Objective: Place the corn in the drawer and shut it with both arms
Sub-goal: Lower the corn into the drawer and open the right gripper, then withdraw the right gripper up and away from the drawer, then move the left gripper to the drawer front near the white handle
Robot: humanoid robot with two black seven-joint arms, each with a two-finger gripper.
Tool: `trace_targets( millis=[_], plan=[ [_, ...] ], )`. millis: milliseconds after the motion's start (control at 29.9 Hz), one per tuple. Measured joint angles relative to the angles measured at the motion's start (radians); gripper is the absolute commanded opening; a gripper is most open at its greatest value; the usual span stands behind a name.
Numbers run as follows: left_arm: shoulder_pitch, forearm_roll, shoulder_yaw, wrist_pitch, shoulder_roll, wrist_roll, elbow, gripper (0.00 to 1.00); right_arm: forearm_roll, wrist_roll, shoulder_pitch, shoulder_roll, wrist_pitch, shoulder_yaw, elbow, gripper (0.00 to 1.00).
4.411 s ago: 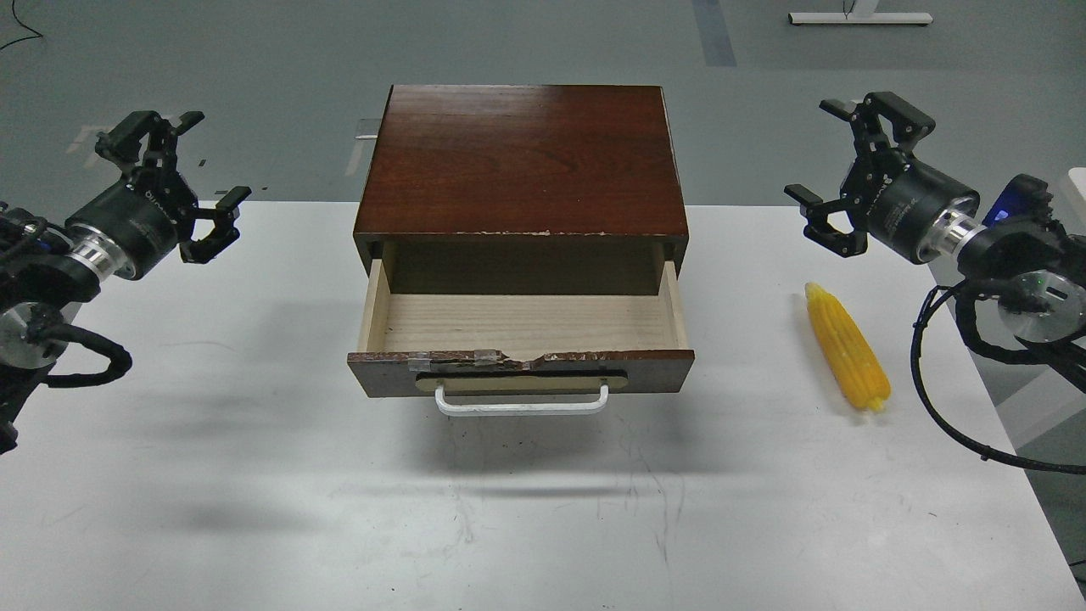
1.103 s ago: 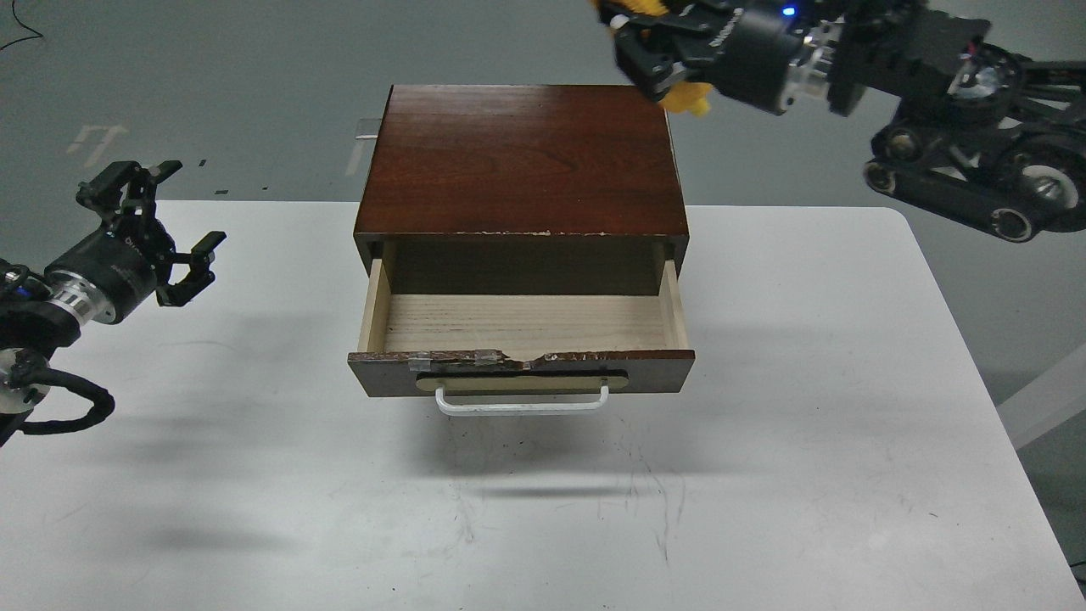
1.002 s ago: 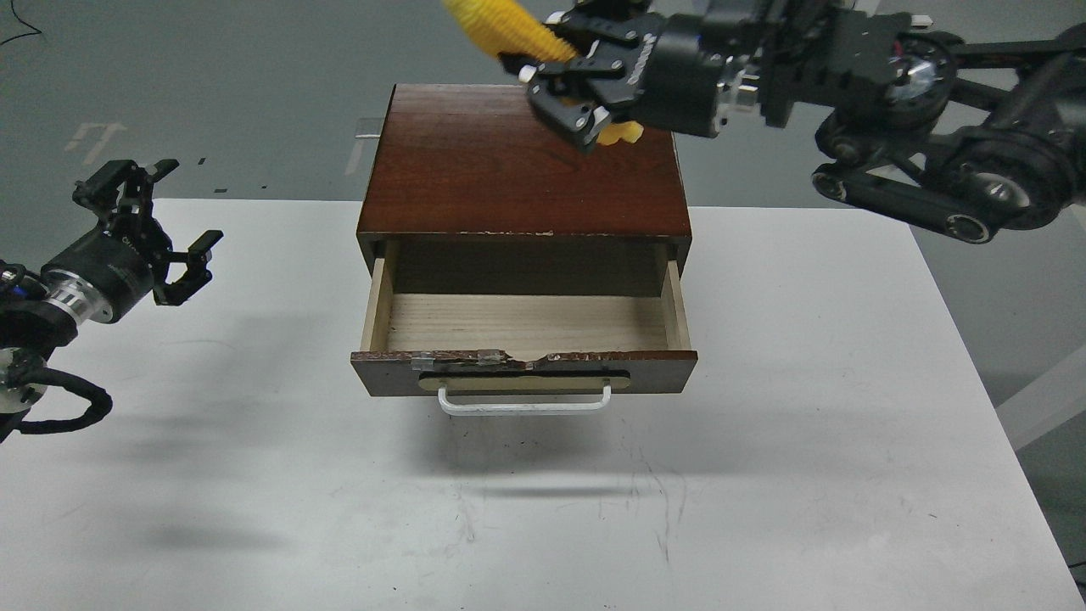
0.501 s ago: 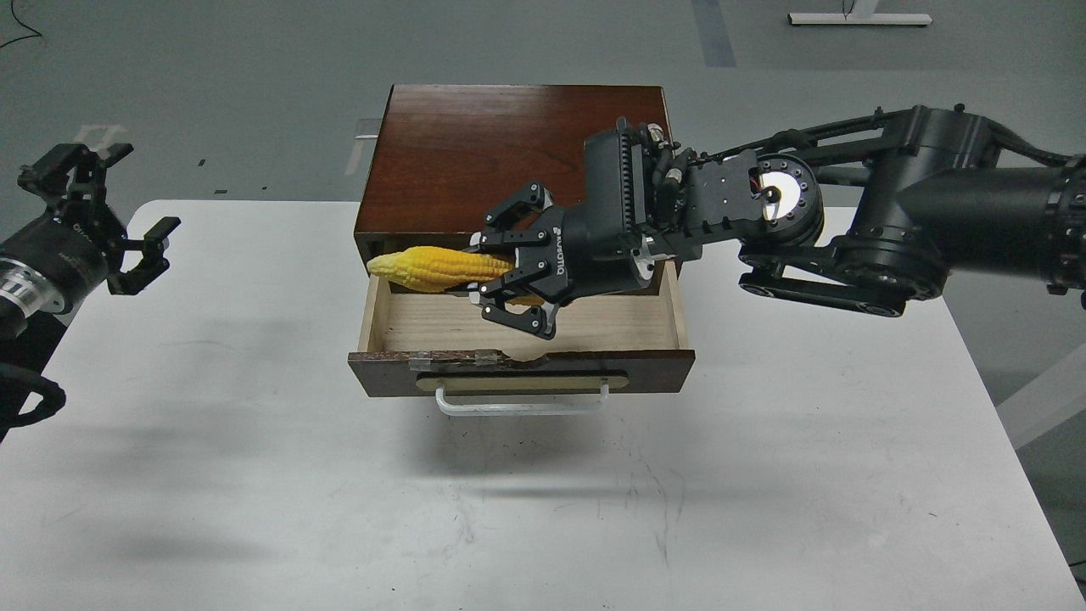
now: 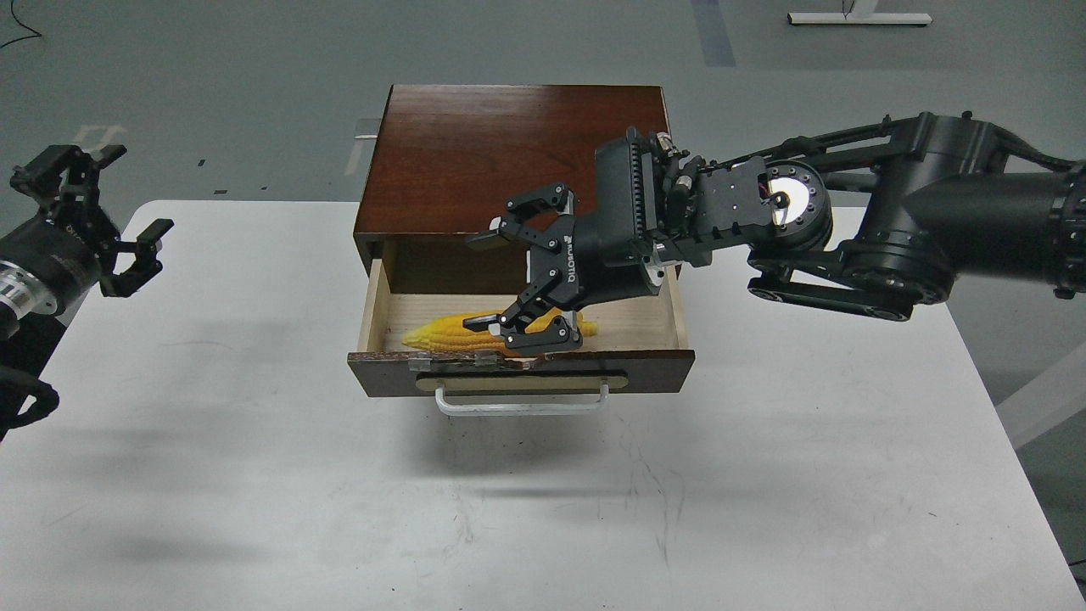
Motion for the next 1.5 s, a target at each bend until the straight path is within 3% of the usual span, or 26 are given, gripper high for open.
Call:
trace_targets(
  millis=[134, 267, 368, 535, 601, 735, 835, 902, 1036, 1136, 1270, 1337, 1437, 1504],
  plan=[
    [-0.002, 0.0, 0.001, 0.002, -0.001, 0.001, 0.0, 0.98, 0.059, -0.004, -0.009, -0.006, 0.002, 0.053, -0.006, 1.0],
    [-0.003, 0.0, 0.001, 0.003, -0.003, 0.001, 0.0, 0.98, 0.325, -0.019, -0.017, -0.007, 0.031, 0.167, -0.008, 1.0],
    [-0.003, 0.0, 0.0, 0.004, -0.004, 0.001, 0.0, 0.98, 0.64, -0.076, -0.001, -0.028, 0.141, 0.256, -0.022, 1.0],
    [-0.004, 0.0, 0.0, -0.001, -0.004, 0.001, 0.001, 0.98, 1.175, -0.164, -0.039, -0.183, 0.428, 0.395, -0.14, 0.99],
    [-0.004, 0.0, 0.0, -0.005, -0.003, 0.0, 0.0, 0.98, 1.379, -0.185, -0.106, -0.233, 0.489, 0.427, -0.182, 0.99],
    [-0.003, 0.0, 0.001, -0.009, -0.003, 0.0, 0.0, 0.98, 1.757, -0.224, -0.282, -0.327, 0.493, 0.532, -0.222, 0.99],
    [-0.003, 0.002, 0.001, -0.01, -0.003, -0.005, 0.0, 0.98, 1.862, -0.259, -0.443, -0.383, 0.466, 0.658, -0.221, 0.99],
    [-0.005, 0.009, 0.001, -0.01, -0.004, -0.025, -0.001, 0.98, 1.883, -0.27, -0.525, -0.409, 0.458, 0.727, -0.218, 1.0],
    [-0.035, 0.13, 0.001, 0.012, 0.003, -0.148, -0.031, 0.98, 1.89, -0.274, -0.648, -0.427, 0.453, 0.812, -0.194, 1.0],
    [-0.07, 0.335, 0.002, 0.095, 0.045, -0.169, -0.106, 0.98, 1.89, -0.274, -0.68, -0.448, 0.445, 0.824, -0.18, 1.0],
    [-0.093, 0.736, -0.004, 0.348, 0.164, -0.173, -0.355, 0.98, 1.887, -0.272, -0.705, -0.46, 0.434, 0.825, -0.177, 1.0],
    [-0.097, 0.875, -0.008, 0.429, 0.214, -0.173, -0.483, 0.98, 1.886, -0.272, -0.712, -0.461, 0.433, 0.823, -0.177, 1.0],
    [-0.097, 1.005, -0.008, 0.468, 0.272, -0.173, -0.691, 0.96, 1.882, -0.272, -0.721, -0.462, 0.433, 0.815, -0.179, 1.0],
    [-0.1, 1.033, -0.006, 0.435, 0.277, -0.173, -0.782, 0.54, 1.879, -0.272, -0.725, -0.462, 0.433, 0.809, -0.181, 1.0]
  ],
)
